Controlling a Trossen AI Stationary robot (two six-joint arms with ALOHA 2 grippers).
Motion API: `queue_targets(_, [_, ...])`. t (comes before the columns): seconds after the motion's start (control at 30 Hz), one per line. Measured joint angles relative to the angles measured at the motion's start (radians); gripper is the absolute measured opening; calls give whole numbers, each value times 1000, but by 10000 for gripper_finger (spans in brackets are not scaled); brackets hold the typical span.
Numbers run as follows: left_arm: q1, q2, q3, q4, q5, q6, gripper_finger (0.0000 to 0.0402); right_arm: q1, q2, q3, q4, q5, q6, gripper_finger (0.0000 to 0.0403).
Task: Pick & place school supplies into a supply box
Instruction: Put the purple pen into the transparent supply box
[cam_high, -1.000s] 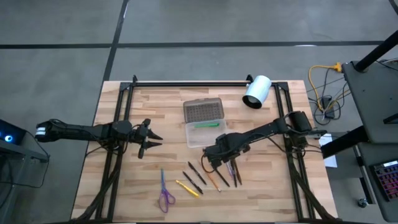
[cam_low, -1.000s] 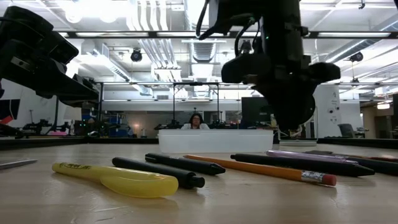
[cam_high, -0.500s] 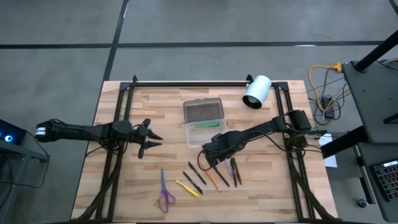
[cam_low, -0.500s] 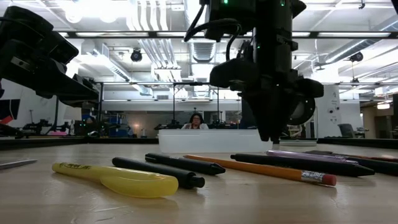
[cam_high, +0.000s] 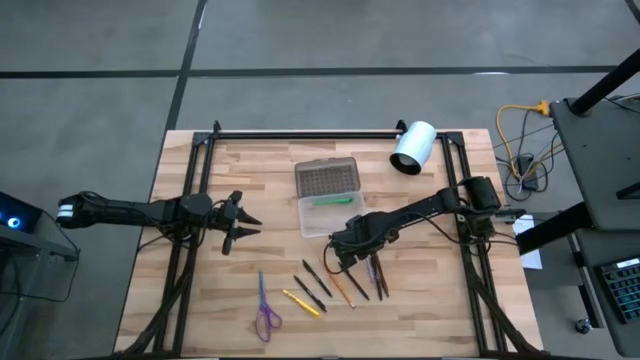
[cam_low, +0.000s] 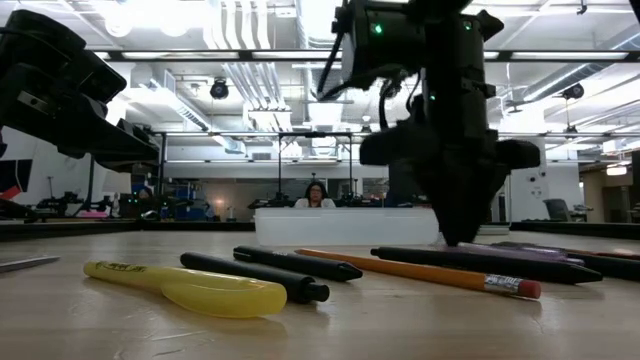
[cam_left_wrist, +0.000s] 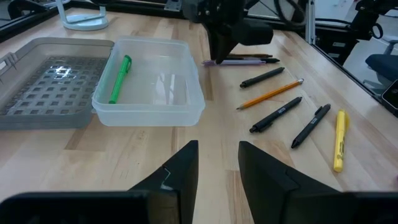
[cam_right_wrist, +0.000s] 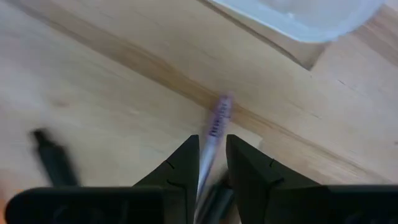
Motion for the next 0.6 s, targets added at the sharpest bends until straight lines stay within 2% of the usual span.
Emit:
queue_targets(0.27, [0,0,0,0,0,0,99,0,0,-7,27,-1,4,74])
queue_targets(0.6, [0,0,0,0,0,0,99,3,-3,-39,45,3,84,80])
